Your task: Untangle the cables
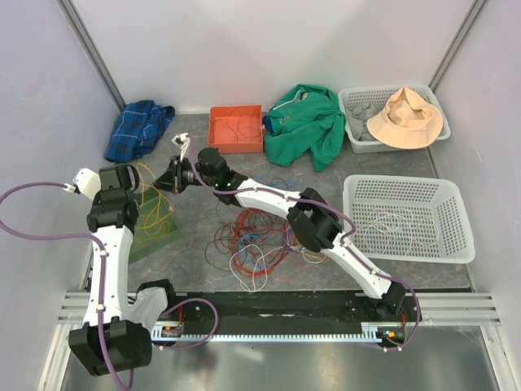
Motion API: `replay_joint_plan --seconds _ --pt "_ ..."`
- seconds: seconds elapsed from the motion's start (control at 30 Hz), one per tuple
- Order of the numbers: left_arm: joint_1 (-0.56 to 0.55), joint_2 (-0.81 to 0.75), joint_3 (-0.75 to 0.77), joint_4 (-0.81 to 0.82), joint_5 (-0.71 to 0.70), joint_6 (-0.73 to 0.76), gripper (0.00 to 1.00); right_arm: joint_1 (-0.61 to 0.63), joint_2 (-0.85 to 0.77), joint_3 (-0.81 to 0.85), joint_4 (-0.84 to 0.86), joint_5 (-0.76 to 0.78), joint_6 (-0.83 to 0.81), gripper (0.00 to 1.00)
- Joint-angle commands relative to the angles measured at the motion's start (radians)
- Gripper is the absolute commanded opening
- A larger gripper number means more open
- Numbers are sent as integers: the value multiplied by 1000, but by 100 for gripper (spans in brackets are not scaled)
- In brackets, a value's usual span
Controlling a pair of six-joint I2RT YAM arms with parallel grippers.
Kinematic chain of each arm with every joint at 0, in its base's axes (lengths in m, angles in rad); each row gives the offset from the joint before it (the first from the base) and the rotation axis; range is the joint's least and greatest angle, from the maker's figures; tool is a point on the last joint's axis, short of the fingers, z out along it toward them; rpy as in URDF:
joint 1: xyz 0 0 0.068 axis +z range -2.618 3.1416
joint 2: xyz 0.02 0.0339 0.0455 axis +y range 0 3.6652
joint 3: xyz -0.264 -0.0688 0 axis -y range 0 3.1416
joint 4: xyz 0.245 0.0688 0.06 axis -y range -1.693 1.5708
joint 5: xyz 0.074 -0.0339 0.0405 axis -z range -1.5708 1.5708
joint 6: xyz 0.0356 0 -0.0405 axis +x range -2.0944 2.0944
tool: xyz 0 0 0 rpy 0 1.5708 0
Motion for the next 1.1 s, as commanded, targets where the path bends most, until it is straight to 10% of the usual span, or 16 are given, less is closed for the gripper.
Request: replay_joint_plan --seconds 0.0,0.27,0.37,0.57,0.8,1.07 --pt "40 -5 -46 50 75 -69 2 12 -44 -82 -1 19 -76 1" --pt "64 -66 -50 -13 86 -145 2 44 -77 -82 -81 -17 -148 18" --pt "63 -80 -43 -36 54 -150 2 59 -100 -82 -118 -4 -172 62" --pt "64 -91 -47 -49 37 -168 2 88 -195 -150 -211 79 -289 98" --pt "66 -96 -32 -85 -15 -176 4 137 -243 -110 -424 238 -433 98" --pt "72 -76 -46 -85 19 -159 66 142 -249 -133 -520 305 -473 98"
